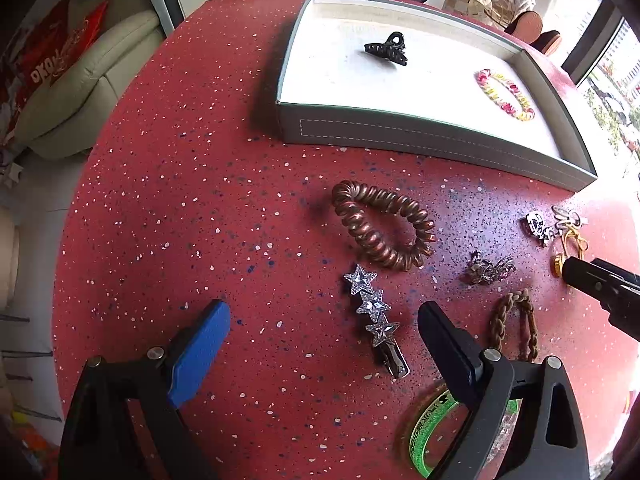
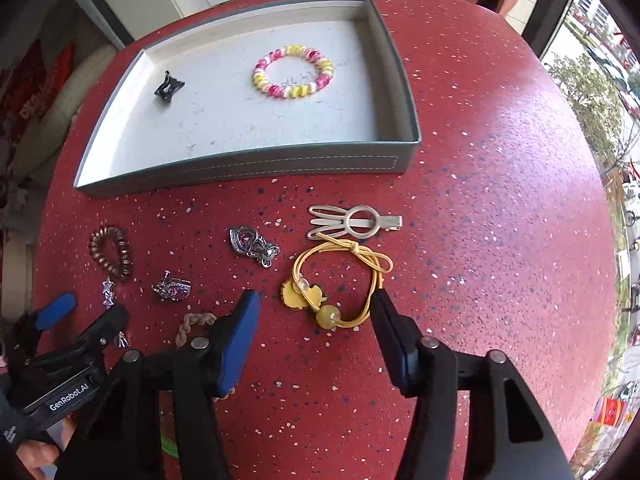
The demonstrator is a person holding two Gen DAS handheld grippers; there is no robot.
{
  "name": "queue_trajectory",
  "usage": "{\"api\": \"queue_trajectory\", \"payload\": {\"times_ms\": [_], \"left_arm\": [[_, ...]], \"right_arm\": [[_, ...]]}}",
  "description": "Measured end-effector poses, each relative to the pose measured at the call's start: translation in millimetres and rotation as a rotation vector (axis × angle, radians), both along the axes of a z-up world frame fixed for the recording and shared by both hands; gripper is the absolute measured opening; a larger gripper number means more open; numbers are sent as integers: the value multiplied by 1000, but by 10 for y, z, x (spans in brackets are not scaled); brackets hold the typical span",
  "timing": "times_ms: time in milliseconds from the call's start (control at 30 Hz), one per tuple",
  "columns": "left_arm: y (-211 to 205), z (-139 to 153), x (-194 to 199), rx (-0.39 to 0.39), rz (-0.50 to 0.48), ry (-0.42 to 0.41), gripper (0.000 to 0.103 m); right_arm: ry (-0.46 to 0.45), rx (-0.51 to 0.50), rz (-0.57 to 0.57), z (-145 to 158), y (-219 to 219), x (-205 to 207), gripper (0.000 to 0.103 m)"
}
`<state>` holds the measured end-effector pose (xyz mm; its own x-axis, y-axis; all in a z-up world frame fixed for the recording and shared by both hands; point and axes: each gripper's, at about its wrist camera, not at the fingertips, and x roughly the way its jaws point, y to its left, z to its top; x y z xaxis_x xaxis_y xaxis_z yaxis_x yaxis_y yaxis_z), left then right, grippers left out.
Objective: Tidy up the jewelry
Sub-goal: 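Grasp the silver star clip with the left tool while the right tool grasps the yellow hair tie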
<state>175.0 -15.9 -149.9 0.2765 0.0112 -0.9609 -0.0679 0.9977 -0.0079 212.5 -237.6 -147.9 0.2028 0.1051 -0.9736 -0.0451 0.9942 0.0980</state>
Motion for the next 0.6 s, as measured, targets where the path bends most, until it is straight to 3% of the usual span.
{"api": "queue_trajectory", "payload": {"times_ms": [333, 533, 600], "left_arm": [[-220, -18, -45, 23, -6, -5, 101], [-314, 52, -100, 2, -37, -23, 79], [-362, 81, -118, 4, -57, -31, 68]], "right_arm": [[-4, -64, 52, -72, 152, -1, 50], [-7, -101, 49, -97, 243, -78, 31], [-6, -99, 48, -86, 218, -103, 14]]}}
